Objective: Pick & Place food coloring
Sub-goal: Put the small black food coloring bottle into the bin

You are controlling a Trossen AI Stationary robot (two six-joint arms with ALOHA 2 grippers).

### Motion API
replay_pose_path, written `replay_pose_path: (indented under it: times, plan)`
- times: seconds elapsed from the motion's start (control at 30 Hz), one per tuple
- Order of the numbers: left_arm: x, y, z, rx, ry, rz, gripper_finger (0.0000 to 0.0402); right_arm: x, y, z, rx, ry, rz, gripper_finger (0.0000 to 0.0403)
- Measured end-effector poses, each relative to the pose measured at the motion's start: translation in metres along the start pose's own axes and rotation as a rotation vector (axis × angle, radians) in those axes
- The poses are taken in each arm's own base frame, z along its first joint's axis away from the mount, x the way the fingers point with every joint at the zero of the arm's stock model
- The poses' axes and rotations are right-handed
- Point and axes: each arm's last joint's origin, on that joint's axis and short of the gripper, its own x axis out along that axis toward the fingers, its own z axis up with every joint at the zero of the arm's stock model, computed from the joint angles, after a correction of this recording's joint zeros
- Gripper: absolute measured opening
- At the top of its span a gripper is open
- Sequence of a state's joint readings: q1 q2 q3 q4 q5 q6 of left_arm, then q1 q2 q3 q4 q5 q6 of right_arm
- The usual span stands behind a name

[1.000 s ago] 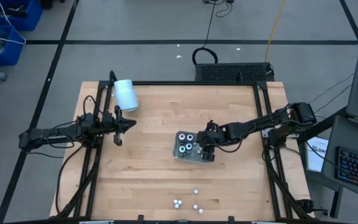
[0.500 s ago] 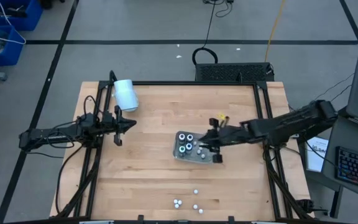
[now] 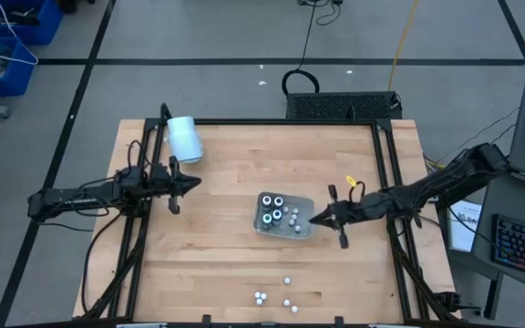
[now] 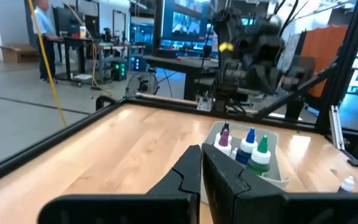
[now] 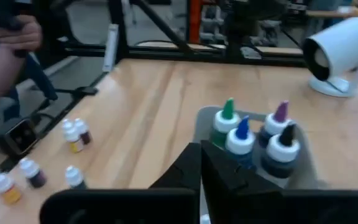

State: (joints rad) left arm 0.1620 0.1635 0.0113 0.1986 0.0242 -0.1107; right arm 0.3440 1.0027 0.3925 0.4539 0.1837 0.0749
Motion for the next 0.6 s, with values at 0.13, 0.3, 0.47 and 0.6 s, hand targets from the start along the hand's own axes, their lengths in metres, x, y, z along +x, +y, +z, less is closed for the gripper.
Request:
replay_pose_path:
  times: [0.13, 0.3, 0.47, 0.6]
  plan:
    - [0.000, 0.000, 0.003, 0.005, -0.028, -0.004, 0.0021, -0.007, 0.001, -0.020, -0.002, -0.053, 0.025, 0.0001]
    - [0.000, -0.003, 0.006, -0.014, -0.064, -0.033, 0.0021, -0.013, 0.002, -0.035, -0.013, -0.056, 0.048, 0.0000]
    - [0.000, -0.016, 0.014, -0.016, -0.139, -0.163, 0.0021, -0.015, 0.004, -0.037, -0.021, -0.035, 0.116, 0.0000]
    - [0.005, -0.033, 0.023, -0.002, -0.123, -0.213, 0.0011, -0.017, 0.003, -0.034, -0.039, -0.051, 0.123, 0.0000]
